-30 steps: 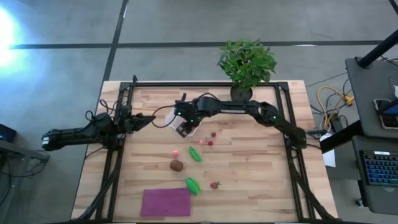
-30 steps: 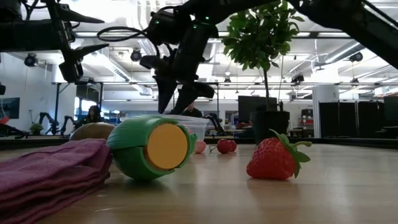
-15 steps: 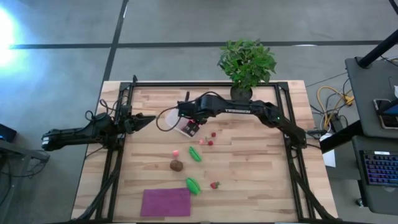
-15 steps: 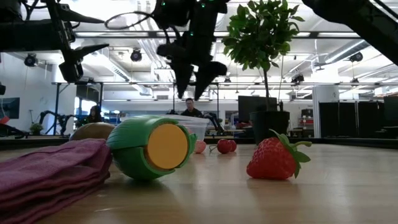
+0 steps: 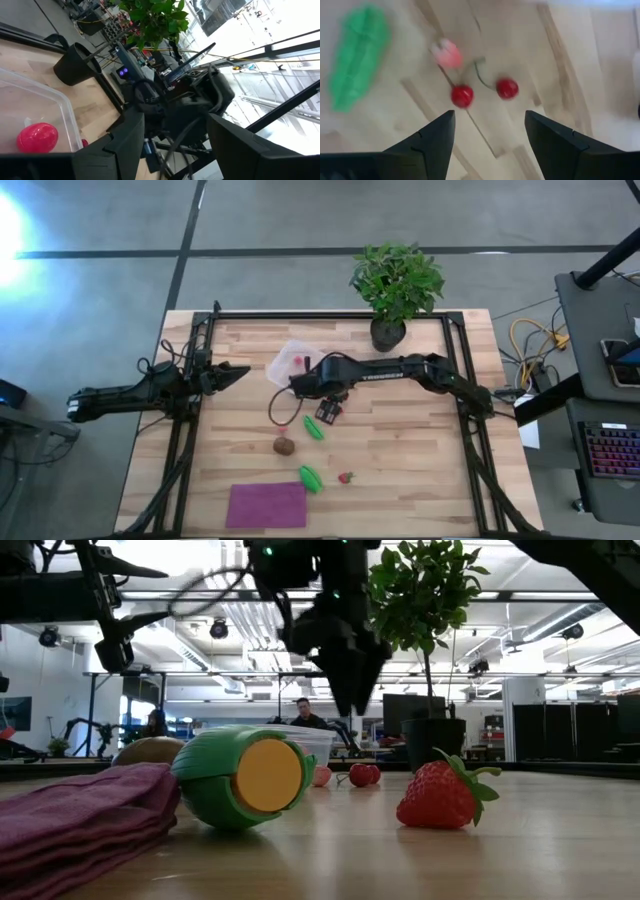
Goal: Pick and placing Produce into tupperware
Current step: Put the top cherry into the transparent bin
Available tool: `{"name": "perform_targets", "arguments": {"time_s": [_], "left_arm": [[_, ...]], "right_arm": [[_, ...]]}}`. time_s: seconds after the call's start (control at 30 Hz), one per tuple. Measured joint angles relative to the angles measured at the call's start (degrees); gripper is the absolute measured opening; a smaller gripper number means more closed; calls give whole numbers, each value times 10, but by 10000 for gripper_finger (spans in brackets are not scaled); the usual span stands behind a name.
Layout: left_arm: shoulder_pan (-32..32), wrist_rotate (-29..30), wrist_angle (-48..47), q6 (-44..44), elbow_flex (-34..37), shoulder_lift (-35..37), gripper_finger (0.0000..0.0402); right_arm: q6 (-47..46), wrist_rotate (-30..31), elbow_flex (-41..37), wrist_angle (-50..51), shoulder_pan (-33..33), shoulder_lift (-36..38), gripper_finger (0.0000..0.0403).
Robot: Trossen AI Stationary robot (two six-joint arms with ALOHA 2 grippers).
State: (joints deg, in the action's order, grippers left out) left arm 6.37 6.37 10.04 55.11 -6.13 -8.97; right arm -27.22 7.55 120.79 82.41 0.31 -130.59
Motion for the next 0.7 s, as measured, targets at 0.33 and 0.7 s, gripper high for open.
{"name": "perform_targets", "arguments": {"time_s": [0.33, 0.7], "left_arm": [[0, 0, 0, 0, 0, -1, 201], [0, 0, 0, 0, 0, -1, 201]], "right_arm": [[9, 64, -203, -99, 46, 154, 233], [-50, 104, -463, -322, 66, 319, 227]]}}
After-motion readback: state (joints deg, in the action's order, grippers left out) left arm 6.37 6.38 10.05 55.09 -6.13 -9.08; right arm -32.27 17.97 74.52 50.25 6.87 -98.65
